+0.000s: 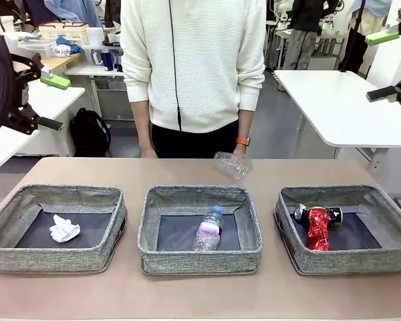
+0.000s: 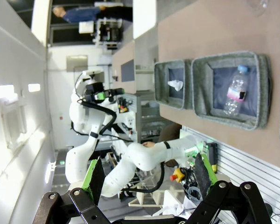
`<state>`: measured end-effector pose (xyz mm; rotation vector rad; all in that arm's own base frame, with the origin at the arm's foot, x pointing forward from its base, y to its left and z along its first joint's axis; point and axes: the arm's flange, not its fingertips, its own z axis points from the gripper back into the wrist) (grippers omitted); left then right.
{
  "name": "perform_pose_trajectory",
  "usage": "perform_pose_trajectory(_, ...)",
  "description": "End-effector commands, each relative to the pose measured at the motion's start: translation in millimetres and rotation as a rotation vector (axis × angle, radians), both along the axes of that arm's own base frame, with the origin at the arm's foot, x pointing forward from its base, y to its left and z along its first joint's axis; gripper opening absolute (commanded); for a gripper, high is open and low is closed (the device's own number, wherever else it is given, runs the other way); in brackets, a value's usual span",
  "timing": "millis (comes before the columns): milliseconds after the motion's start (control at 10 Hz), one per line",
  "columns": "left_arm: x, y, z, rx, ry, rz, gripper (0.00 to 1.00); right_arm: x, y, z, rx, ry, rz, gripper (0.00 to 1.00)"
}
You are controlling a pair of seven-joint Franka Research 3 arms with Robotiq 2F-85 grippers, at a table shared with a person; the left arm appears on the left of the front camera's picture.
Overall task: Sort the waste into the appropriate baskets.
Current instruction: Pick up the waste item pointed out by the person.
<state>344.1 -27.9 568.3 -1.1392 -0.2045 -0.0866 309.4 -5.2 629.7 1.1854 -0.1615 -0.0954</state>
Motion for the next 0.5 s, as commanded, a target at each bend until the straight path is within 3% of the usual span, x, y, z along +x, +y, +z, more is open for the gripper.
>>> perform_pose_trajectory(0,-0.9,4.6,-0.6,-0.009,-0.016,-0.018,1.0,0.1,-1.1,1.7,0.013,-0.015,0.01,1.0)
perform_pose_trajectory(400,-0.9,4.6,-0.6,-0.009,-0.016,-0.018,1.0,0.1,-1.1,1.7,0.013,-0.015,0.01,1.0)
